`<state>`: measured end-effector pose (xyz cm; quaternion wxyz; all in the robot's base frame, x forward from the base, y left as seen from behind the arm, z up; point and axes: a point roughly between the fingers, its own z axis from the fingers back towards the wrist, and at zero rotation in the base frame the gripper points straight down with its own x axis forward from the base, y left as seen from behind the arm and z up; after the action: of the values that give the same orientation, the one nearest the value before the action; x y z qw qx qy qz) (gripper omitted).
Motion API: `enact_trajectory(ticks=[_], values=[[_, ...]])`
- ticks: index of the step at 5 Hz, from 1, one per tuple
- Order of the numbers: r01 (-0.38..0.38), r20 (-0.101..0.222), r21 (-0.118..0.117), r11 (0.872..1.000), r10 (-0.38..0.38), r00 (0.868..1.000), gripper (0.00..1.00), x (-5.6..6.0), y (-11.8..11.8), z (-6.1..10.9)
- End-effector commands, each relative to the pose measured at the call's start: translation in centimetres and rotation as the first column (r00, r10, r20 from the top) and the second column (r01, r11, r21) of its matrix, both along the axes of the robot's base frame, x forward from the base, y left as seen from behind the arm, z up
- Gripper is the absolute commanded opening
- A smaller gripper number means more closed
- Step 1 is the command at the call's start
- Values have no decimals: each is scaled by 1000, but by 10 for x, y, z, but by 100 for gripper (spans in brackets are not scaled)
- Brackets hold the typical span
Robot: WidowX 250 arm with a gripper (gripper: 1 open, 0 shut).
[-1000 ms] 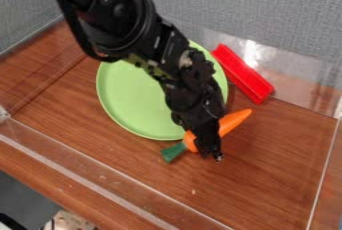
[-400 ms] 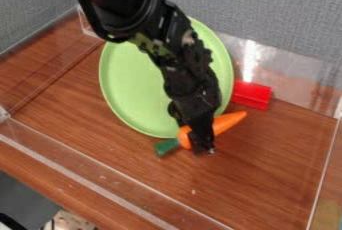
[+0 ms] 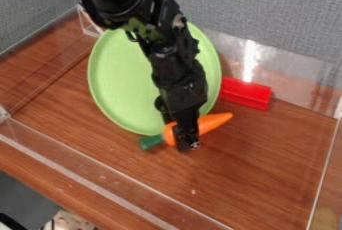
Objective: Put the carrot on the right side
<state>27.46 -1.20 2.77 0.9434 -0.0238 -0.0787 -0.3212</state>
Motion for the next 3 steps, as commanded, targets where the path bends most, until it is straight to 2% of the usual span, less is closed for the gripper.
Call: enact_trajectory(ticks=[1,2,3], values=[[-42,21,16,999,42,999,0,5,-16,27],[-87,8,53,995,87,996,0,4,-38,44],[-117,29,58,991,116,993,0,5,-72,46]])
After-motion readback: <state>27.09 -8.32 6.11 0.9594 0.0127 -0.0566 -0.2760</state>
